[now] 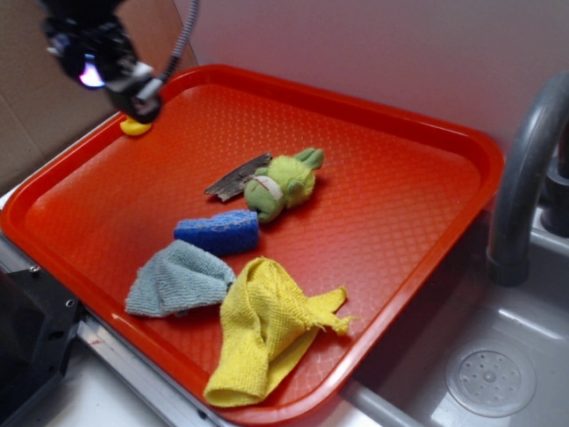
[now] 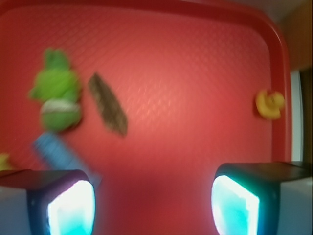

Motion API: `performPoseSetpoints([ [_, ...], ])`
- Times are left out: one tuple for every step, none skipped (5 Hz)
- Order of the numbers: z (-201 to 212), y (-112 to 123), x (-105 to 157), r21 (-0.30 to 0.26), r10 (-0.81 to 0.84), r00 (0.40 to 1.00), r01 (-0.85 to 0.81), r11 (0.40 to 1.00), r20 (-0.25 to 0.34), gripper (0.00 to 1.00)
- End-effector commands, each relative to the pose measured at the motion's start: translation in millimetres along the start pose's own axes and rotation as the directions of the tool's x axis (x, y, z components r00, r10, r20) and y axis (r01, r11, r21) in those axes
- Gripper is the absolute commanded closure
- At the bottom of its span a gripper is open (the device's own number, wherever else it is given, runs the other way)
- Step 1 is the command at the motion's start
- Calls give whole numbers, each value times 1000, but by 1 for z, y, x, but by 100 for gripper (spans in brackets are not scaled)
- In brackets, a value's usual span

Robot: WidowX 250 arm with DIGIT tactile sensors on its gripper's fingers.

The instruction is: Grab the wood chip.

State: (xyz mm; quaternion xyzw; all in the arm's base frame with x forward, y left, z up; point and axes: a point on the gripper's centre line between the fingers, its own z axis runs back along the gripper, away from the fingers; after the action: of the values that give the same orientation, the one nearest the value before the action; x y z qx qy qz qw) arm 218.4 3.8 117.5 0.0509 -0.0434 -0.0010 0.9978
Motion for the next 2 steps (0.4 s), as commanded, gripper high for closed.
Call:
performPoseSetpoints([
  [-34,-2,13,-94,-185,982,189,977,47,0],
  [-59,-3,18,-72,-223,974,224,972,29,0],
])
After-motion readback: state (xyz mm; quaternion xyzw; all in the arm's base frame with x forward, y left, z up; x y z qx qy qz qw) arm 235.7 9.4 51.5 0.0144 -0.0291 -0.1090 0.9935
